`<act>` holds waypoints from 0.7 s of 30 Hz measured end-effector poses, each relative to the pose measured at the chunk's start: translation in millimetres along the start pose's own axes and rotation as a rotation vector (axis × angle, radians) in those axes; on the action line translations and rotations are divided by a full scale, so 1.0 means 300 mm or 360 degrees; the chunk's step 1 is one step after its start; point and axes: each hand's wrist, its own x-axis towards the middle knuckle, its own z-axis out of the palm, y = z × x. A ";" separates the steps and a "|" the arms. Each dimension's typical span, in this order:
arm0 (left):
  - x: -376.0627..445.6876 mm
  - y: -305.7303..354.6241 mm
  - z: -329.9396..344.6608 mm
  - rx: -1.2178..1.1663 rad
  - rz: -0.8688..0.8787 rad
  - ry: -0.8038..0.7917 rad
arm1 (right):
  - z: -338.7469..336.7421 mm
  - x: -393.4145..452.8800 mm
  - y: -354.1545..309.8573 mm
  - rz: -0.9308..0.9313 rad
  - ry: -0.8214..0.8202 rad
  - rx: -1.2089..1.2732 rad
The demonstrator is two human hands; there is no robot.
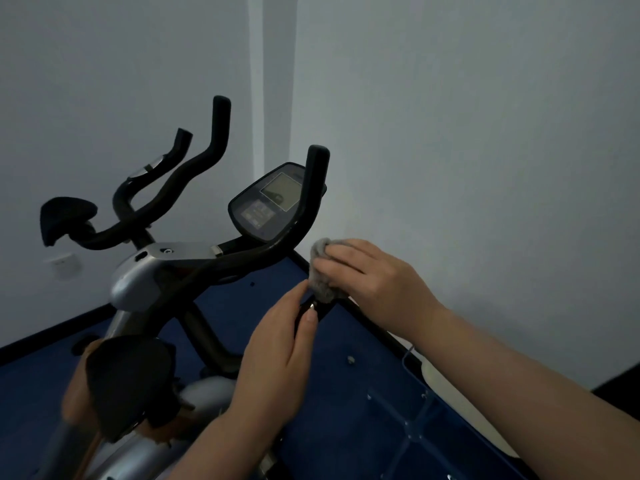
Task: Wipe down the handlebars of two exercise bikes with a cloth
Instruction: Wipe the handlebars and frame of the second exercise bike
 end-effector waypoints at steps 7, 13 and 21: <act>-0.010 0.011 0.014 -0.0037 -0.0079 0.0009 | 0.064 -0.012 -0.114 0.0892 0.0542 0.0633; -0.026 -0.004 -0.032 -0.0003 -0.0082 -0.0115 | 0.146 0.040 -0.275 0.1759 0.1278 0.1189; -0.055 -0.069 -0.188 0.0330 0.0027 -0.0325 | 0.205 0.064 -0.439 0.2469 0.1548 0.1526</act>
